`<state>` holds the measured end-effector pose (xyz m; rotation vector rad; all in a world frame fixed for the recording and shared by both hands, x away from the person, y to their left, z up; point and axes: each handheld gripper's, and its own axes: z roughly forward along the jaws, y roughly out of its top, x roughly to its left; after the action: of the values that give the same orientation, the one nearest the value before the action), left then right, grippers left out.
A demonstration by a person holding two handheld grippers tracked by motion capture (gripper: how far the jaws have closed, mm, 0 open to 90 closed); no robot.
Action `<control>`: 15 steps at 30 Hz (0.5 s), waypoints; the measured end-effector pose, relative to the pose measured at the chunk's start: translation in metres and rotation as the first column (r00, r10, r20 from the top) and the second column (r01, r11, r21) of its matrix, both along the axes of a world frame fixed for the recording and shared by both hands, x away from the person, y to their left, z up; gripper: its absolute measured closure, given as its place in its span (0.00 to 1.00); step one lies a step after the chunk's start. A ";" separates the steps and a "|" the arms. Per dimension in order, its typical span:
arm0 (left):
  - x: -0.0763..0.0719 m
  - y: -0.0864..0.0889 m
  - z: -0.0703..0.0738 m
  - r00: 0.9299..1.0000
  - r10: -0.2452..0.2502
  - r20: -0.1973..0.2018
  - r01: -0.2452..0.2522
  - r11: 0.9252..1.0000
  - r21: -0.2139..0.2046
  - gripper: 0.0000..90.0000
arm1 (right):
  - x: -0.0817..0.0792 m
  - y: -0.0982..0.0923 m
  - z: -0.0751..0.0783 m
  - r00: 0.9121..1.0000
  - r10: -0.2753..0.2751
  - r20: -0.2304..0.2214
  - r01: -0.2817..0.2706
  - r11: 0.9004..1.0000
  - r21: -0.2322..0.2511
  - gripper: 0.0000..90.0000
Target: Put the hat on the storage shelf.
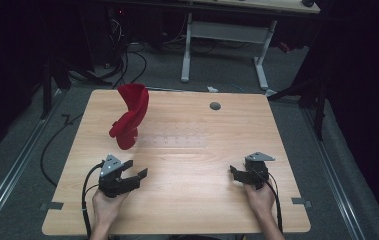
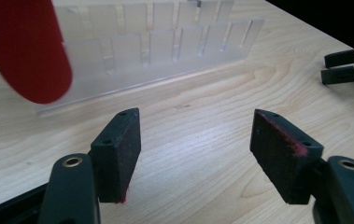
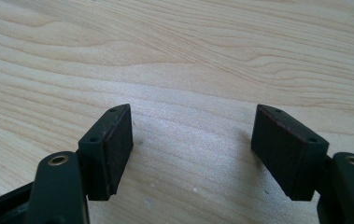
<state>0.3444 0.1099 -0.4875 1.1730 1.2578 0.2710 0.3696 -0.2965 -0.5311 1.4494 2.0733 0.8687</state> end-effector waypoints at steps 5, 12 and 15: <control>0.005 -0.011 -0.008 1.000 -0.016 -0.024 0.016 1.000 0.019 0.36 | 0.000 0.000 0.000 1.000 0.000 0.000 0.000 1.000 -0.001 0.33; 0.011 -0.024 -0.021 0.999 -0.018 -0.028 0.020 0.997 0.074 0.36 | 0.000 0.000 0.000 1.000 0.000 0.000 0.000 1.000 -0.001 0.33; 0.016 -0.031 -0.029 0.999 -0.011 -0.034 0.015 0.992 0.126 0.36 | 0.000 0.000 0.000 1.000 0.000 0.000 0.000 1.000 -0.001 0.33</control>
<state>0.3603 0.0788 -0.5166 1.2985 1.2768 0.3267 0.3696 -0.2965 -0.5311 1.4491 2.0731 0.8681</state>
